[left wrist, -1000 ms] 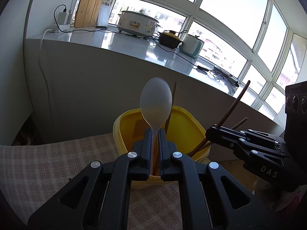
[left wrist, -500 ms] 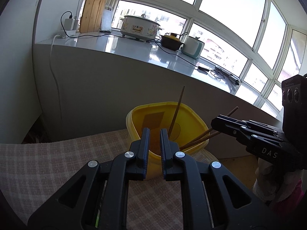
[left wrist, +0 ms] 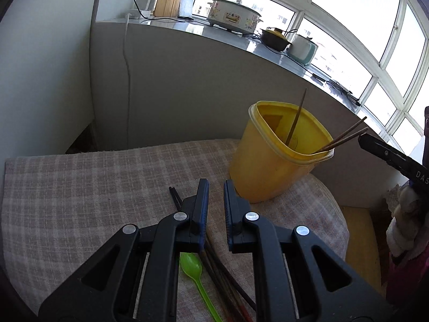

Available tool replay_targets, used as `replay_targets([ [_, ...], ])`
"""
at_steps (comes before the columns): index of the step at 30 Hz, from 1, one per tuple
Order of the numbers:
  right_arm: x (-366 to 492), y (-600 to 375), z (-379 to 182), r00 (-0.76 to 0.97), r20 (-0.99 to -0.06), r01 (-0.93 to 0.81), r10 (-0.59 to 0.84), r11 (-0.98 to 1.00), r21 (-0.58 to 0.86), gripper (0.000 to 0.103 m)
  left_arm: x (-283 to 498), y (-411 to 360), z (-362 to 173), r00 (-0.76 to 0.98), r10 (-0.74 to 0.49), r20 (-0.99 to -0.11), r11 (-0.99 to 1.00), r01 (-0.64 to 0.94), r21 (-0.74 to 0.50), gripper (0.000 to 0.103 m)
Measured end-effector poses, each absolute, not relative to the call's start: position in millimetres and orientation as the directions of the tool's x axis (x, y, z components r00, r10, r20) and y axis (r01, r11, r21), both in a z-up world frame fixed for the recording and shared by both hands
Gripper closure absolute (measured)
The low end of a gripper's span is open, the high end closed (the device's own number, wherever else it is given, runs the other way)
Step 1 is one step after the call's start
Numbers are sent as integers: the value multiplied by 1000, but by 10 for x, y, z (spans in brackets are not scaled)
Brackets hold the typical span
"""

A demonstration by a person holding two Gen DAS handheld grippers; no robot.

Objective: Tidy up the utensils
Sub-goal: 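Move the left tool toward the green spoon while the right tool returns to the chopsticks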

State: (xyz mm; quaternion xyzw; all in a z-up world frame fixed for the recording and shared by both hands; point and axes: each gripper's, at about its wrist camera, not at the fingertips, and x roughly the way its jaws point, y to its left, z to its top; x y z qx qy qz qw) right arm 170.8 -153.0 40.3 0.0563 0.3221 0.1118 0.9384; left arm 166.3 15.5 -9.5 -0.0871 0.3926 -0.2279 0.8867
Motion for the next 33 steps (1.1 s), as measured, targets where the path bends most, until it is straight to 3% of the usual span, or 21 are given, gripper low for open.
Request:
replay_targets([
  [3,1649,-1456,354,752,-603,-199,265,964,176,90,1561,200,-244,549,-464,-695,885,321,-337,88],
  [15,1595,-1192,62,671,-673,-265,313,948,176,90,1225,177,-829,394,-452,-800,887,292,-357,88],
  [33,1626,-811,-436,510,-775,-345,373,914,213,90,1199,-175,-1175,342,-400,-850,903,308,-300,88],
])
